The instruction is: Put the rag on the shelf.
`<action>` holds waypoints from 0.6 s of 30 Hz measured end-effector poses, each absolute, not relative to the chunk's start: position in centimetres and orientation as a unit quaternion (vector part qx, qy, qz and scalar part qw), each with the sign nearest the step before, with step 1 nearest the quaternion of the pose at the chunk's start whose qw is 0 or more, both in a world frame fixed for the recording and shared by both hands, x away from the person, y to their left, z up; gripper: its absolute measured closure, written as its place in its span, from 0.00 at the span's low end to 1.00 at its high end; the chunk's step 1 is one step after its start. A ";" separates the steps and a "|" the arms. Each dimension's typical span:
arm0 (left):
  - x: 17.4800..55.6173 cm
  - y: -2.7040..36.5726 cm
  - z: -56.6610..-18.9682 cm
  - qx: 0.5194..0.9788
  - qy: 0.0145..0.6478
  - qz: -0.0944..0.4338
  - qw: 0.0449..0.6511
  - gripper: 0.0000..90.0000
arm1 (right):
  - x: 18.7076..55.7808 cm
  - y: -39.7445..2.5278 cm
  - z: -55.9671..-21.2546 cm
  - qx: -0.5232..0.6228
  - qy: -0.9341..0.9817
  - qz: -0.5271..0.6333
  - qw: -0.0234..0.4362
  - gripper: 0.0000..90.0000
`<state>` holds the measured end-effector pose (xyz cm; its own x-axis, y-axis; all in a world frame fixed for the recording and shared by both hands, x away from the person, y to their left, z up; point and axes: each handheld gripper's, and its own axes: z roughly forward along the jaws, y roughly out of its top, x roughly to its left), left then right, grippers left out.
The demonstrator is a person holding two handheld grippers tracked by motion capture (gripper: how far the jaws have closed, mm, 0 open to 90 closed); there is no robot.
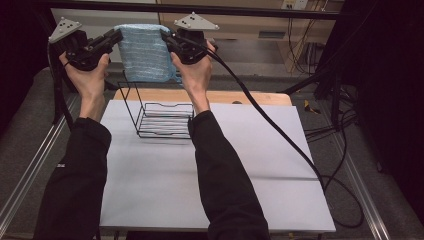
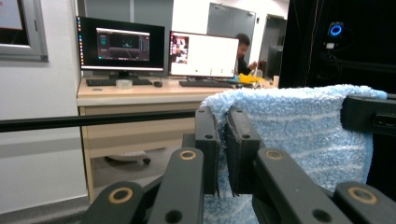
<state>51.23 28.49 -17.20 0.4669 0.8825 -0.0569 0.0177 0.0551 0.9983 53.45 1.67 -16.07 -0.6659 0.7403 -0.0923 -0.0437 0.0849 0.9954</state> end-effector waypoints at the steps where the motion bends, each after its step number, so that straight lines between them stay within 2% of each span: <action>1: 51.3 28.4 -17.3 0.594 0.379 0.349 0.618 0.94 | 53.6 1.6 -16.2 0.262 0.667 0.623 0.314 0.90; 18: 50.7 28.2 -20.1 0.625 0.368 0.327 0.606 0.93 | 53.2 0.5 -18.9 0.270 0.682 0.612 0.296 0.90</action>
